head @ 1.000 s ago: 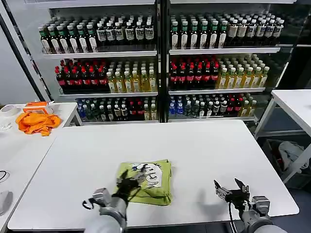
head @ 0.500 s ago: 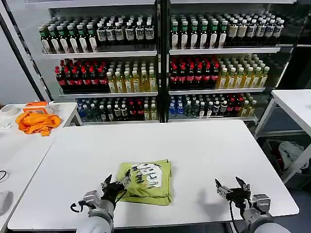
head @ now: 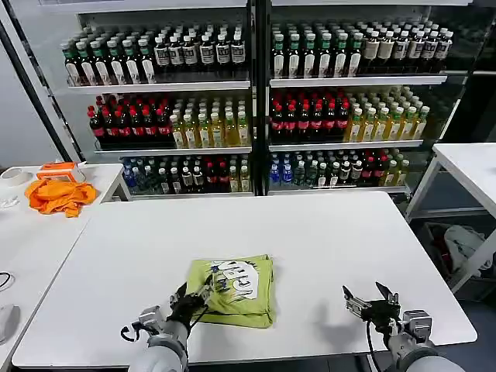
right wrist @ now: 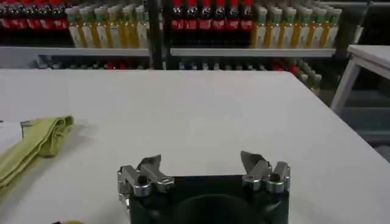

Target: Fold and organize the clothes.

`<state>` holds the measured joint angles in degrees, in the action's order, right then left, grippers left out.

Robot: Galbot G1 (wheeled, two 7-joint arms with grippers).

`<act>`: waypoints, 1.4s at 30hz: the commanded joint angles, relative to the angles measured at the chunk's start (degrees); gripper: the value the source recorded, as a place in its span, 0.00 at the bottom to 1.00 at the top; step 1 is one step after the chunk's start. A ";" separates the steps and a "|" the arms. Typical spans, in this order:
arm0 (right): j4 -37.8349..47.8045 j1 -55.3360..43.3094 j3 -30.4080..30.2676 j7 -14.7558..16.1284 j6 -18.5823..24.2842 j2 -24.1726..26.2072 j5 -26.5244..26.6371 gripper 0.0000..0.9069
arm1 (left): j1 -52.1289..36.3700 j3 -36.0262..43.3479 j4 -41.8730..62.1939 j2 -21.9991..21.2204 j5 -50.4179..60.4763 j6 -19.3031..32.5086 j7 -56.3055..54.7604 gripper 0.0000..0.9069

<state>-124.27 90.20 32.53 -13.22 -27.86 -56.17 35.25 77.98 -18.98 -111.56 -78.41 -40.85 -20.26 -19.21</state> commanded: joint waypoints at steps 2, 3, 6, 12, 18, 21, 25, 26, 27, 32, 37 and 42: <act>-0.25 0.20 0.24 -0.10 -0.01 0.00 0.05 1.00 | -0.52 -2.82 1.18 -1.23 -21.53 0.13 2.32 0.31; -0.28 0.25 0.27 -0.10 -0.01 -0.03 0.05 1.00 | -0.58 -2.97 1.32 -1.29 -22.04 0.16 2.35 0.23; -0.42 0.42 0.30 -0.13 0.01 -0.16 0.05 1.00 | -0.92 -3.68 2.13 -1.52 -24.39 0.48 2.27 0.08; -0.52 0.58 0.30 -0.18 0.01 -0.44 0.05 1.00 | -1.04 -4.49 2.26 -1.78 -26.61 1.39 2.61 0.02; -0.59 0.55 0.46 -0.22 0.00 -0.40 0.17 1.00 | -1.09 -6.17 2.02 -2.32 -29.71 1.97 3.22 0.02; -0.61 0.53 0.67 -0.24 -0.02 -0.31 0.32 1.00 | -1.12 -8.23 1.54 -2.13 -31.40 1.95 3.35 0.02; -0.74 0.54 0.98 -0.25 -0.03 -0.18 0.64 1.00 | -0.47 -14.58 -0.41 0.00 -36.36 1.36 2.59 0.02; -0.73 0.54 1.03 -0.25 -0.03 -0.13 0.73 1.00 | -0.14 -16.47 -1.31 0.94 -37.27 1.04 2.39 0.02; -0.68 0.48 1.07 -0.25 -0.04 -0.06 0.81 1.00 | 0.29 -18.94 -2.41 2.15 -37.80 0.64 2.15 0.02; -0.26 -0.37 0.96 -0.29 -0.05 0.10 1.22 1.00 | 1.42 -30.23 -5.25 10.79 -34.01 -0.45 1.79 0.02; 0.06 -1.19 0.60 -0.28 -0.05 0.13 1.45 1.00 | 1.36 -40.90 -5.57 22.42 -26.93 -0.77 3.97 0.02; 0.24 -1.58 -0.05 -0.33 -0.04 -0.46 1.27 1.00 | 2.00 -33.04 -13.18 25.06 -8.46 -1.21 5.57 0.02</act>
<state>-124.18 89.13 32.88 -13.57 -27.90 -56.32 36.64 79.00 -46.58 -115.84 -66.51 -69.79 -20.69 -15.87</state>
